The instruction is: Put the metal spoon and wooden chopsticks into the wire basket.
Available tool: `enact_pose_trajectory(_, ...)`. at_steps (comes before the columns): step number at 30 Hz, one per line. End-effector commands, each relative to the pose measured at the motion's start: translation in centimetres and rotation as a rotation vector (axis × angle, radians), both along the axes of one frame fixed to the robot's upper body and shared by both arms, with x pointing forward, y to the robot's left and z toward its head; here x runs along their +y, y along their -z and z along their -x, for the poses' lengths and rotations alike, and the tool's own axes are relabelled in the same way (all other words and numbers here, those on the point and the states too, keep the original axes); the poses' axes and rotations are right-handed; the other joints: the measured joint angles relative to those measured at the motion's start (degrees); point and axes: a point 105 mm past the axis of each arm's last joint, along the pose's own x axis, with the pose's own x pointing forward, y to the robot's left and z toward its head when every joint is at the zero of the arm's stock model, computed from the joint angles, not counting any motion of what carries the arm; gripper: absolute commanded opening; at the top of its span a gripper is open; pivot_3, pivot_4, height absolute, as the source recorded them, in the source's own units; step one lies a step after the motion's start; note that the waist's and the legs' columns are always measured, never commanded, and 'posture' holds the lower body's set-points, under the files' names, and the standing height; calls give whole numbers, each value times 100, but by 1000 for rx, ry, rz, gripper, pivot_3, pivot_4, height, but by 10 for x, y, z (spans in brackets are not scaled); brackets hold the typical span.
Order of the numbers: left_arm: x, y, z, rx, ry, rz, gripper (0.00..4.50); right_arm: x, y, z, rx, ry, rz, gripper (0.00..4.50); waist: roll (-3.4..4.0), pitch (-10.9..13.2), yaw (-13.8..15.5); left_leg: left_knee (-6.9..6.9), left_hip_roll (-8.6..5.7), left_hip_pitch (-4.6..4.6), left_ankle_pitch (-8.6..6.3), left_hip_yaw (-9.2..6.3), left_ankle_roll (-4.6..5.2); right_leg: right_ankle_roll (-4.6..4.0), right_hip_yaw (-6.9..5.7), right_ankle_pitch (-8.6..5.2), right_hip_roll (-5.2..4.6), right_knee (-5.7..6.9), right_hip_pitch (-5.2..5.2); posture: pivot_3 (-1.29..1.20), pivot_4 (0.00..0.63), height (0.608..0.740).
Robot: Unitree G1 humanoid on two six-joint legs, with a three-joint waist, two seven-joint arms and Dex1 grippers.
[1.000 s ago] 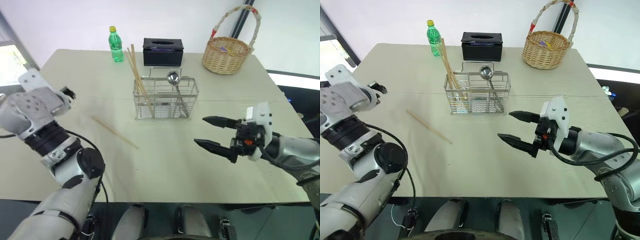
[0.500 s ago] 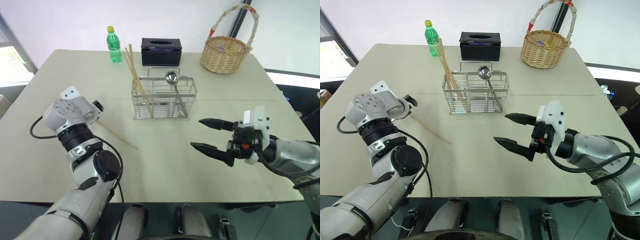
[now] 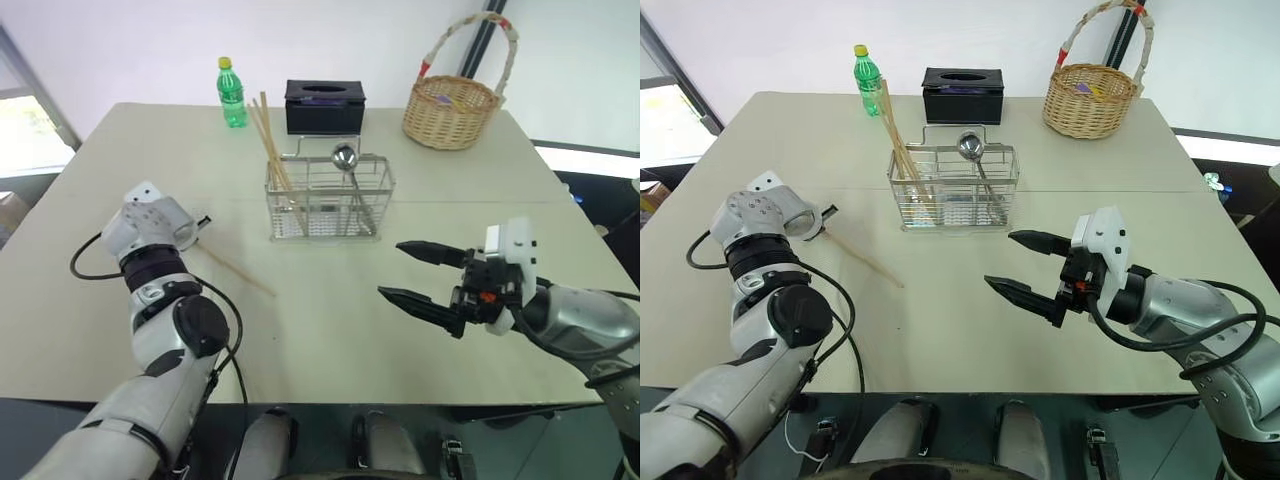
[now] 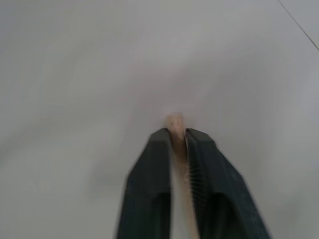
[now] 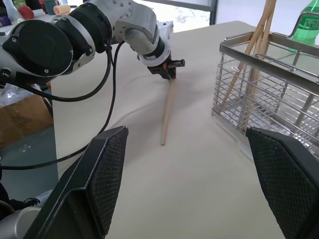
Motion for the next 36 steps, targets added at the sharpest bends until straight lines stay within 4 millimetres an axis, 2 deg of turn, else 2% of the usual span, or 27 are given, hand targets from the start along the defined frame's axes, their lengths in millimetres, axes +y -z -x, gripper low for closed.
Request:
enact_pose_trajectory(1, -4, -2, -3, -12, 10, 15, 25, 3, -10, 2, -48, -11, -17, 3926, 0, 0, -3, 0, 0, -1, 0, 0, 0, 0, 0, 0, 0, 0, -1, 0, 150, 661)
enact_pose_trajectory(6, -2, -6, -4, -21, 0, 14, 25, 4, -11, 1, -49, -16, -20, 3926, 0, 0, -11, -1, 0, -3, 0, 0, 0, 0, 0, 0, 0, 0, -3, 0, 150, 661)
enact_pose_trajectory(10, 22, -29, -7, -104, -29, -90, 25, 4, -14, -3, -61, -18, -16, 3926, -10, 6, -22, -1, 2, -8, 0, 0, 0, 0, 0, 0, 2, 0, -10, 0, 150, 661)
enact_pose_trajectory(17, 78, -88, -5, -314, -125, -296, 25, 4, -15, -4, -60, -24, -19, 3926, -12, 7, -30, -4, 6, -29, 9, 0, 7, -2, 2, 1, 6, 0, -36, 0, 150, 661)
enact_pose_trajectory(19, 98, -121, -1, -423, -152, -401, 25, 5, -13, -4, -53, -27, -19, 3926, -15, 7, -15, -3, 4, -29, 7, 1, 9, -2, 2, 1, 3, -1, -34, 0, 150, 661)
enact_pose_trajectory(22, 108, -156, 2, -551, -149, -489, 25, 5, -14, -5, -57, -31, -13, 3926, -21, 6, -16, 1, 2, -36, 7, -4, 9, -3, 1, 2, 3, -2, -34, 0, 150, 661)
enact_pose_trajectory(25, 91, -226, 4, -837, -69, -625, 25, 4, -19, -7, -54, -32, -31, 3926, -25, 4, 0, 3, 1, -37, 7, -6, 10, -3, 0, 2, 1, -2, -33, 0, 150, 661)
enact_pose_trajectory(28, 54, -291, 14, -1153, 40, -679, 25, 3, -18, -6, -48, -33, -20, 3926, -41, 7, 9, 9, 1, -48, 7, -13, 9, -4, -6, 2, 0, -5, -33, 0, 150, 661)
enact_pose_trajectory(30, 28, -321, 23, -1317, 119, -640, 25, 2, -19, -5, -47, -35, -17, 3926, -39, 7, -10, 12, -1, -50, 6, -10, 16, -4, -6, 2, -7, -9, -34, 0, 150, 661)
enact_pose_trajectory(33, -1, -349, 32, -1456, 199, -631, 25, 2, -20, -5, -47, -32, -15, 3926, -24, 3, -31, 11, -3, -48, 6, -5, 25, -4, -6, 2, -16, -13, -32, 0, 150, 661)
enact_pose_trajectory(36, -32, -360, 32, -1527, 299, -568, 25, 0, -19, -4, -48, -15, -13, 3926, -2, 3, -40, 6, -2, -41, 5, 0, 30, -3, -3, 2, -14, -12, -31, 0, 150, 661)
